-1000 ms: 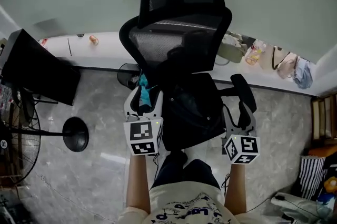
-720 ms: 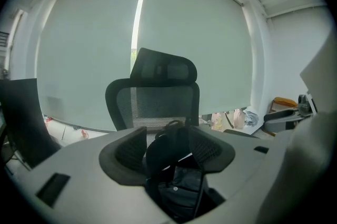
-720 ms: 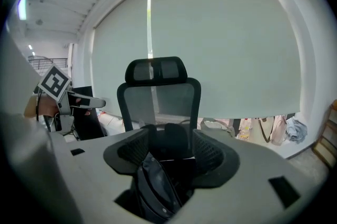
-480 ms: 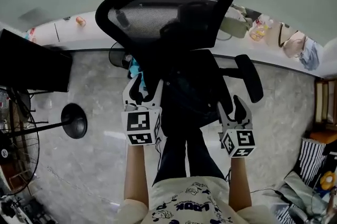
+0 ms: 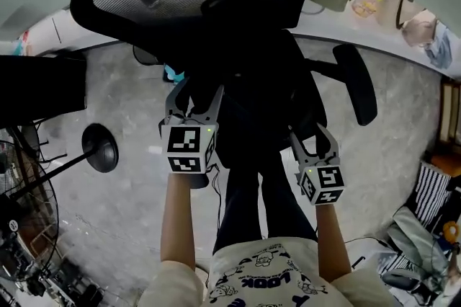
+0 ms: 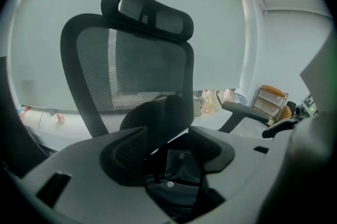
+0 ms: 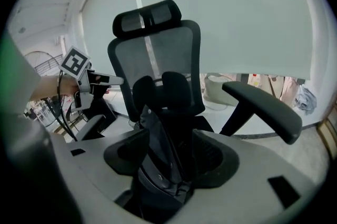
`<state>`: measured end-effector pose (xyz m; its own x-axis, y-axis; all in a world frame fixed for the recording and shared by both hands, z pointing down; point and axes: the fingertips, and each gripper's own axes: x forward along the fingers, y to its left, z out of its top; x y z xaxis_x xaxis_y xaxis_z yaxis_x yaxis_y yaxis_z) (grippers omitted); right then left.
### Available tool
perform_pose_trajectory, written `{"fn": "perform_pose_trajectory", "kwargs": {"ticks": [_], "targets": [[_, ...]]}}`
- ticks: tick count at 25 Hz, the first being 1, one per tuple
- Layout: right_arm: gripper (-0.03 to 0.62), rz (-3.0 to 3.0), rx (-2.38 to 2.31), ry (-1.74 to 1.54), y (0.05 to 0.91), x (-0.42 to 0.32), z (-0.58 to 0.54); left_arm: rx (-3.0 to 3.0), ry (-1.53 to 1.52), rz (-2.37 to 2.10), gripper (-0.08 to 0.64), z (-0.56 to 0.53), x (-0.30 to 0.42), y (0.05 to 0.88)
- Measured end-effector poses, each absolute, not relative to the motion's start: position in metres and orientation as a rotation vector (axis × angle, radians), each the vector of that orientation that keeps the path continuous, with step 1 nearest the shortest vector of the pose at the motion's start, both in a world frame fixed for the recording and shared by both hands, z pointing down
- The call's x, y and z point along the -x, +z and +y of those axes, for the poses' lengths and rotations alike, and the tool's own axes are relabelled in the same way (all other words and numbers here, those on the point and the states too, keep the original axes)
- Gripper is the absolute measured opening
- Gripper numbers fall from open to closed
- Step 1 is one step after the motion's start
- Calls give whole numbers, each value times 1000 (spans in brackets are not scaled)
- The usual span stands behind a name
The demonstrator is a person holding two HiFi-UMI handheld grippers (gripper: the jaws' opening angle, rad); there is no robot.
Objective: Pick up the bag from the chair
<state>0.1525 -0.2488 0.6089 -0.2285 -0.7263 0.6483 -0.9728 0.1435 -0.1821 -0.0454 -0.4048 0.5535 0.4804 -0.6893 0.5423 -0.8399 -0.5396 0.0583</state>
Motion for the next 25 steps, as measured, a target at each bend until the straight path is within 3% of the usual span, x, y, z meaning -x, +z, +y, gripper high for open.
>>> {"fn": "perform_pose_trajectory", "kwargs": {"ticks": [20,25], "targets": [[258,-1925,-1517,1049,703,-143,-214,-2456,944,-769,273,-411,-1,707],[221,-1924,-1524,1081,712,-143,-212,-2454,918,-719,267,-410,-6,717]]}}
